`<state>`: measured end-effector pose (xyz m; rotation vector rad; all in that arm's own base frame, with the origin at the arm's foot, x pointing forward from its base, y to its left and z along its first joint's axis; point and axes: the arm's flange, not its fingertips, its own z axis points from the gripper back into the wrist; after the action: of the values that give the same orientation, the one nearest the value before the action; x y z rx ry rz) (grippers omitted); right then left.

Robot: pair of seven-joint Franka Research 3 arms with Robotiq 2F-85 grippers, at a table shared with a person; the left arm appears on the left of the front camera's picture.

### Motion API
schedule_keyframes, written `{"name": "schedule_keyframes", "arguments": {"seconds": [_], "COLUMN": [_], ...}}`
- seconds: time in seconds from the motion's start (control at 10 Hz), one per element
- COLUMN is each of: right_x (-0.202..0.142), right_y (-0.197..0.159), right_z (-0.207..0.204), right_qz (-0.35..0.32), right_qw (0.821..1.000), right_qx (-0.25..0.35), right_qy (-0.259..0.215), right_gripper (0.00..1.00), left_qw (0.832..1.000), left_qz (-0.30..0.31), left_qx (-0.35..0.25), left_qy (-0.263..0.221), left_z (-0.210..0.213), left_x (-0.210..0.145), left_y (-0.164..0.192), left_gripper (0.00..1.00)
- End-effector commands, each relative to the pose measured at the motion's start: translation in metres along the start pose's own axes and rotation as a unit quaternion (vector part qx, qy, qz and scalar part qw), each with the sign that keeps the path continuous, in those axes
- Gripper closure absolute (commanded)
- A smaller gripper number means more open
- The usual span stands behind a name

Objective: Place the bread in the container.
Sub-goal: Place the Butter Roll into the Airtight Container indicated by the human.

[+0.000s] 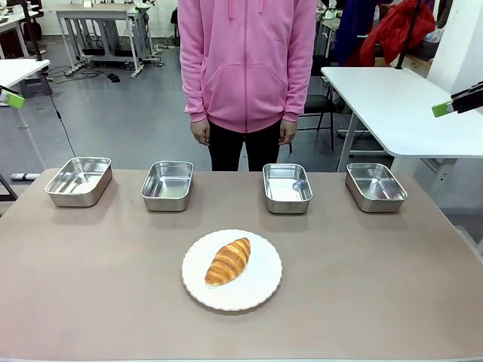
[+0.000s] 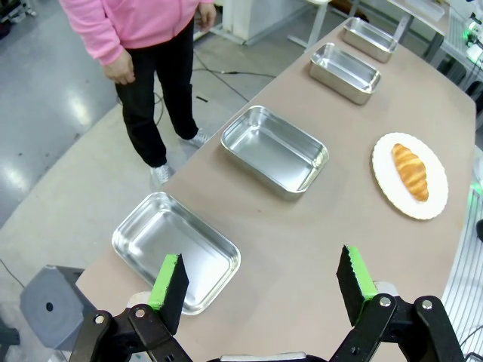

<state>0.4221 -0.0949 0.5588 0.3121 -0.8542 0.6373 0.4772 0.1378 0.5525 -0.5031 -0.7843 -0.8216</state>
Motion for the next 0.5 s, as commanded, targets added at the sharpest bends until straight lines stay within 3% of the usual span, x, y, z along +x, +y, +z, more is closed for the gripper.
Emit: {"name": "schedule_keyframes", "arguments": {"seconds": [0.0, 0.4], "right_x": [0.0000, 0.0000], "right_y": [-0.0008, -0.0008], "right_z": [-0.0002, -0.0002], "right_qz": [-0.001, -0.001], "right_qw": [1.000, 1.000], "right_qx": [0.004, 0.004], "right_qy": [-0.008, -0.008], "right_gripper": [0.00, 0.00], "left_qw": [1.000, 1.000], "left_qz": [-0.003, -0.003], "left_qx": [-0.002, -0.002], "left_qy": [-0.001, -0.001], "left_z": [0.0013, 0.0013], "left_x": [0.0014, 0.0014], "left_y": [-0.0007, -0.0007], "left_gripper": [0.00, 0.00]}}
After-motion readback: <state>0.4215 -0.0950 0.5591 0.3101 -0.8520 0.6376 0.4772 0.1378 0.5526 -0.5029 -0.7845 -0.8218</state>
